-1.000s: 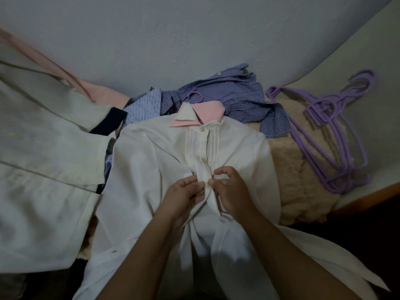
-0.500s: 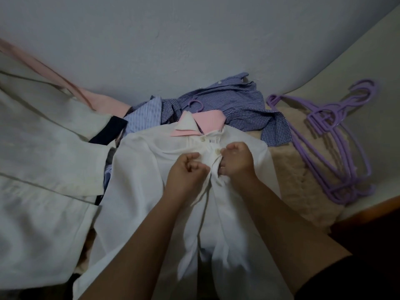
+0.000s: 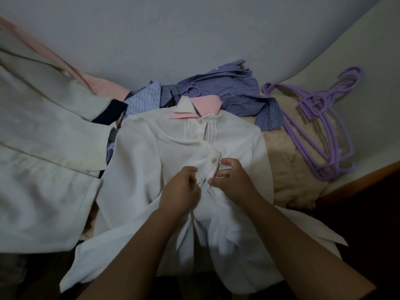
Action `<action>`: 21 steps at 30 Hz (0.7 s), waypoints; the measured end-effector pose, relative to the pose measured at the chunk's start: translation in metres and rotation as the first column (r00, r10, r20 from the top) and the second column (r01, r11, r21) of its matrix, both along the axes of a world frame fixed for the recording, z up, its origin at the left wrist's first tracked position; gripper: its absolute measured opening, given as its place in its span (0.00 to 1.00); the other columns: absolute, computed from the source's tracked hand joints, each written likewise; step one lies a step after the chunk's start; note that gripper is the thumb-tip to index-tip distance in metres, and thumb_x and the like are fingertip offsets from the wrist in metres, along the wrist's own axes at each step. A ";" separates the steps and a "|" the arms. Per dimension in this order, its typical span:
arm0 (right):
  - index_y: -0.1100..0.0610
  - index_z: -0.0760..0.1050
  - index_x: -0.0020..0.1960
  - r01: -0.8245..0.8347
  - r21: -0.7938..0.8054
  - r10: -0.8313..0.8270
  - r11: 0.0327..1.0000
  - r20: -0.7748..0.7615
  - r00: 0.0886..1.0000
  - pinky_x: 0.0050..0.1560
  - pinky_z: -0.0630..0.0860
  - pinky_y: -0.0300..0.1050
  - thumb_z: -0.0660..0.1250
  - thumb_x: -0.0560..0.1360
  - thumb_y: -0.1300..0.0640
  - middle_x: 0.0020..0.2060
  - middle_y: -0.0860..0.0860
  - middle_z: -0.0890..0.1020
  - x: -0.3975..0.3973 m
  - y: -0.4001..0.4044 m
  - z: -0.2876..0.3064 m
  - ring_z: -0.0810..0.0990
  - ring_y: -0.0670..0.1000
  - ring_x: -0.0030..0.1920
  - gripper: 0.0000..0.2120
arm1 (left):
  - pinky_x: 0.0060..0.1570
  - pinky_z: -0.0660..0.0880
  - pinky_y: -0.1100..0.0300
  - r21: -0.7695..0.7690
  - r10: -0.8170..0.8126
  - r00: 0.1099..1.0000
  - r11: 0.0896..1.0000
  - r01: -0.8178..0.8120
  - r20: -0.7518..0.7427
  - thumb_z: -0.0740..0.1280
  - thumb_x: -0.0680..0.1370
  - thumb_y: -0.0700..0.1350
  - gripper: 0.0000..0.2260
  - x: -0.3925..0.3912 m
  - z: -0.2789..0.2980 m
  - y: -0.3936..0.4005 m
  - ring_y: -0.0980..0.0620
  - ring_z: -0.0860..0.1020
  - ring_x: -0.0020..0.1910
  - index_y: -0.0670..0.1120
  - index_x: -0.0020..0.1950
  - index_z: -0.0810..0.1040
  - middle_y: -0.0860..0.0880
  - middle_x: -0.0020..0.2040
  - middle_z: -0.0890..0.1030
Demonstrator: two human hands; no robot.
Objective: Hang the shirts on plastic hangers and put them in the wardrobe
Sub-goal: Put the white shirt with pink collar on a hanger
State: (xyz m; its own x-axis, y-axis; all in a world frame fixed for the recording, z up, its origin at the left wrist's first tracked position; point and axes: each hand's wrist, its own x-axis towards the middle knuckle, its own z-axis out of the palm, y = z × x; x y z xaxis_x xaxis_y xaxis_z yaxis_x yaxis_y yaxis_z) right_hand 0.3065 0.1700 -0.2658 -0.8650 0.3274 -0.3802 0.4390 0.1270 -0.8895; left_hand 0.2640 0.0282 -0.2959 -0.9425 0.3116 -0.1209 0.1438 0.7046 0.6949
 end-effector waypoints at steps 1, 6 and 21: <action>0.54 0.65 0.67 -0.035 0.023 0.035 0.999 0.010 0.999 0.40 0.70 0.32 0.75 0.67 0.64 0.48 0.51 0.77 0.004 -0.003 -0.001 0.76 0.48 0.50 0.33 | 0.50 0.74 0.59 -0.028 0.001 1.000 1.000 -0.002 -0.019 0.67 0.73 0.41 0.18 0.002 -0.001 0.000 0.53 0.78 0.46 0.51 0.62 0.73 0.55 0.44 0.79; 0.54 0.65 0.67 -0.058 0.202 0.056 0.978 0.018 0.998 0.44 0.67 0.34 0.72 0.69 0.65 0.50 0.52 0.76 0.014 -0.016 -0.013 0.75 0.49 0.49 0.29 | 0.48 0.77 0.54 -0.106 -0.007 0.998 0.994 0.001 -0.059 0.66 0.73 0.44 0.08 0.011 -0.007 -0.002 0.51 0.78 0.41 0.52 0.51 0.74 0.53 0.41 0.79; 0.56 0.73 0.59 0.270 -0.459 -0.255 0.846 0.095 0.962 0.34 0.69 0.43 0.65 0.73 0.66 0.34 0.56 0.78 0.027 -0.033 -0.014 0.73 0.50 0.32 0.15 | 0.48 0.78 0.61 0.368 0.332 0.840 0.785 -0.499 0.429 0.71 0.74 0.44 0.16 0.042 0.021 -0.011 0.54 0.79 0.45 0.47 0.61 0.76 0.50 0.49 0.79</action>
State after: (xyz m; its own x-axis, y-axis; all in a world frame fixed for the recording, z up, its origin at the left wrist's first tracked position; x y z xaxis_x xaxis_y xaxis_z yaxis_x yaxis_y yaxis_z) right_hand 0.3336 0.1367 -0.2800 -0.7579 0.3201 -0.5684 0.4240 -0.4205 -0.8022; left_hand 0.3062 0.0172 -0.2747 -0.9209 -0.0052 -0.3898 -0.3798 0.2375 0.8940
